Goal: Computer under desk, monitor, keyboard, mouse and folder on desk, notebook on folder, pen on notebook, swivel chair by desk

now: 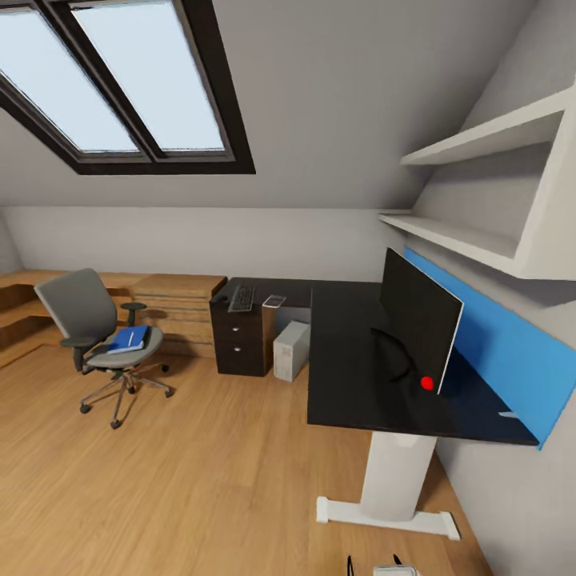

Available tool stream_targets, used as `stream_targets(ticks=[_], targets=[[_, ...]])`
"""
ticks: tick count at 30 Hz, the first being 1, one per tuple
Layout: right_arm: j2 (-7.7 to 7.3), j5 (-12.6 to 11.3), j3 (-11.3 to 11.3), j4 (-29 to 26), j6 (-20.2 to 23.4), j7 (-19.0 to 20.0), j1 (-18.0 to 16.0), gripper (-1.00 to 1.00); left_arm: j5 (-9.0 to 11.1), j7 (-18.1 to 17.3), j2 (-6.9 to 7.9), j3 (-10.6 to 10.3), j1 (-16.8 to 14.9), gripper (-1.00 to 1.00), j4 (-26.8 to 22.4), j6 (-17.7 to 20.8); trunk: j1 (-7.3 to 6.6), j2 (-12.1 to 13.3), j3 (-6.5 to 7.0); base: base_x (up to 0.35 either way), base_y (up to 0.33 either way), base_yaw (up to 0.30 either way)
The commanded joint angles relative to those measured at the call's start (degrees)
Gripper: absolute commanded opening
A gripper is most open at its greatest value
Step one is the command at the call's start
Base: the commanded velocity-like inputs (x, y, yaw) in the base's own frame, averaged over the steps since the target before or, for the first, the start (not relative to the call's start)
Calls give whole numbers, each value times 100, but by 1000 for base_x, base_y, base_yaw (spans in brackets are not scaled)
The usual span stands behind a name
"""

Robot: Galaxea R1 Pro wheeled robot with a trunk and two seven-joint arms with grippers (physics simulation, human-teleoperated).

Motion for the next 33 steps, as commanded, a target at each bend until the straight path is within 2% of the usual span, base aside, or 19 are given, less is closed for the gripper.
stream_targets(ticks=[1,6,12,16,33], targets=[[0,-16,46,1,-16,-44,-6,100,49,35,5,-43,-5,100,-6,-20,4,-6,-8,219,287,0],[-5,-21,35,-12,-25,-40,-6,100,55,38,-2,-23,-5,100,81,-16,4,-6,-10,221,284,141],[-7,-25,34,-12,-25,-39,-6,100,48,32,-112,-31,-5,100,266,-22,4,-6,-22,240,265,269],[-11,-21,34,-12,-25,-39,-6,100,47,32,-123,-34,-5,100,279,-22,4,-6,-39,250,258,243],[-9,-17,35,-12,-25,-39,-6,100,37,25,-135,-47,-5,100,284,-22,4,-6,-44,290,190,10]])
